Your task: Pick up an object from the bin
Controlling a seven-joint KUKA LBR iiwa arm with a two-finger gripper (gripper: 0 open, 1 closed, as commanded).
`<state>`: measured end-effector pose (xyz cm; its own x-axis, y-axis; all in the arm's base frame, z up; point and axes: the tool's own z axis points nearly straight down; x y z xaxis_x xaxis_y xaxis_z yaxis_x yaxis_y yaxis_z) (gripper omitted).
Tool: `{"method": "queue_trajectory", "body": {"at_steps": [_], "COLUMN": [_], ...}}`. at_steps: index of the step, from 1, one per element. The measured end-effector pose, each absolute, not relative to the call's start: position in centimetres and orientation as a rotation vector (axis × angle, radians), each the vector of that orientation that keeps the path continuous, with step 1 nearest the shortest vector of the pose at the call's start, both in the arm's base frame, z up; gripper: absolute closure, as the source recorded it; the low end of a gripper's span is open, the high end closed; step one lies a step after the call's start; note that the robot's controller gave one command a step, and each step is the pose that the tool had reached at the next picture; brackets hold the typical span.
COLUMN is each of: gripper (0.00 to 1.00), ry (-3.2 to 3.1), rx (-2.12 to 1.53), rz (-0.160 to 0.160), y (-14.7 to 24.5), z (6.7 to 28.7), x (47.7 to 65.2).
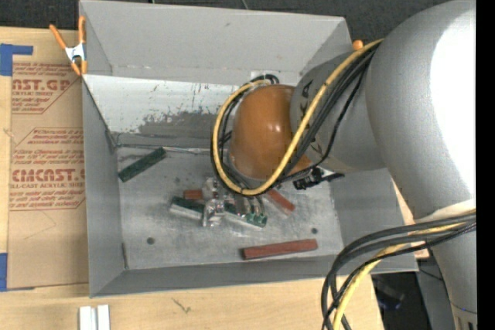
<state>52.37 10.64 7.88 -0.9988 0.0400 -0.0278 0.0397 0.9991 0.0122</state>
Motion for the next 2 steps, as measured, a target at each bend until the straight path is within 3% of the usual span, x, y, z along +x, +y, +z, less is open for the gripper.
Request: {"method": "queue_trajectory", "body": {"at_steps": [1, 2], "gripper": [1.0, 1.0], "ry": [3.145, 3.136], "rx": [0.083, 0.094], "rz": [0.001, 0.003], "y": [9.9, 9.8], "z": [12.3, 16.8], "x": [52.2, 52.6]}}
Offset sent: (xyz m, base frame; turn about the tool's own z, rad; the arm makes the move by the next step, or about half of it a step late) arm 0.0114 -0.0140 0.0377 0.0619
